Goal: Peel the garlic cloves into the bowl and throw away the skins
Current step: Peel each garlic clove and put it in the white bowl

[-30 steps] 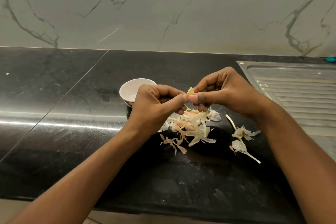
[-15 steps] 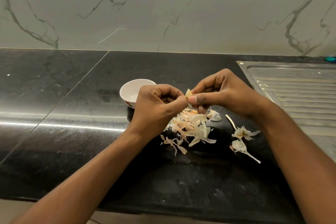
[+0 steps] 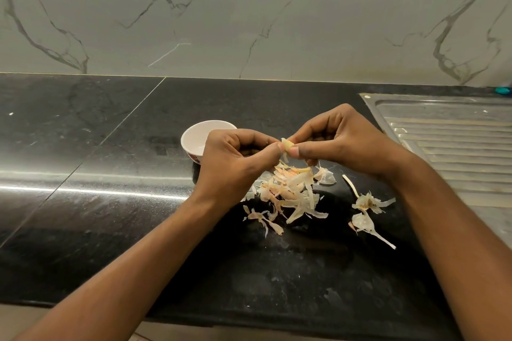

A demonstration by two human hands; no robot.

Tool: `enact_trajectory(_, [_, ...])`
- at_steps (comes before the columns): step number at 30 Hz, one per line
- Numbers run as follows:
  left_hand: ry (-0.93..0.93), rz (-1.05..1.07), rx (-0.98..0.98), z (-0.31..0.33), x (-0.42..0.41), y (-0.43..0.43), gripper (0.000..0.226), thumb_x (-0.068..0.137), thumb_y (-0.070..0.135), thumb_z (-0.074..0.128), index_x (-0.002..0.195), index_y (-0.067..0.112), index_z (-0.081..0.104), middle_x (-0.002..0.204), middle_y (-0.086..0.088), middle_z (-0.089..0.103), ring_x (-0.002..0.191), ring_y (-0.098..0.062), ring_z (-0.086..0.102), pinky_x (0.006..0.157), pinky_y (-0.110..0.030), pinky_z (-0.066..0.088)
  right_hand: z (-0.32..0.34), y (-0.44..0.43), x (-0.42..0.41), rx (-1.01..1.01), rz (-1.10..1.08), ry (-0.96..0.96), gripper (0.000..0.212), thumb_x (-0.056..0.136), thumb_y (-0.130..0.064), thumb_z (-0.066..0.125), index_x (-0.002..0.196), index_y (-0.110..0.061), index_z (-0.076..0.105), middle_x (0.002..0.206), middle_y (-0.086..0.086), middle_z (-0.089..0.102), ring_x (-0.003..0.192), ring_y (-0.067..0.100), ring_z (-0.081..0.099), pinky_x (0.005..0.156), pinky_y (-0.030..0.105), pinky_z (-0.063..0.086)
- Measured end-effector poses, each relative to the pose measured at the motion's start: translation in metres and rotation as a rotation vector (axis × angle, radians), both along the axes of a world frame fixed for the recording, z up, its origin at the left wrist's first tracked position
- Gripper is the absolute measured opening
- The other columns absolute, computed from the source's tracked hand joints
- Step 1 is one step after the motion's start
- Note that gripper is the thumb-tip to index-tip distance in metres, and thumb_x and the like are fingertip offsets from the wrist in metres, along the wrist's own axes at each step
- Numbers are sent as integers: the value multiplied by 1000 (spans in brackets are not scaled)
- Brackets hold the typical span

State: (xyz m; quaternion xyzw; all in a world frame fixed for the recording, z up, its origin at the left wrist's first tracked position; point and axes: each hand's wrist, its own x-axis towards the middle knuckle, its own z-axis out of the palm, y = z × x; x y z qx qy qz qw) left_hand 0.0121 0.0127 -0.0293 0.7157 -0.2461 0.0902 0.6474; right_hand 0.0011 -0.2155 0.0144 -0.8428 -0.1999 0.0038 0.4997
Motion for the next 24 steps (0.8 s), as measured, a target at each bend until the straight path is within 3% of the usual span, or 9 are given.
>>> enact_trajectory(7, [-12, 26, 80, -2, 0, 2, 5, 90, 5, 80, 86, 6, 82, 71, -5, 77, 62, -25, 73, 62, -41, 65, -3, 5, -1, -81, 7, -14, 11, 89, -20, 85, 97, -12, 86, 76, 1, 78, 64, 10, 67, 61, 23, 55])
enact_trajectory(13, [-77, 65, 151, -3, -1, 2, 8, 86, 8, 78, 79, 11, 81, 64, -2, 73, 55, -27, 67, 54, -50, 59, -4, 8, -1, -106, 23, -15, 9, 89, -19, 85, 96, -13, 86, 78, 3, 79, 67, 15, 70, 65, 27, 59])
enact_trajectory(21, [-21, 93, 83, -3, 4, 2, 12, 88, 0, 74, 80, 6, 79, 65, -4, 73, 55, -19, 68, 57, -30, 57, -2, 2, 1, -22, -17, -75, 11, 89, -17, 84, 97, -10, 84, 77, 2, 78, 65, 12, 69, 64, 20, 56])
enact_trajectory(24, [-5, 120, 78, -4, 6, 3, 11, 89, 1, 75, 80, 7, 80, 67, -4, 74, 58, -23, 70, 59, -29, 59, -1, -3, 1, 48, -43, -61, 13, 88, -15, 83, 98, -7, 83, 81, 7, 79, 68, 14, 70, 67, 23, 59])
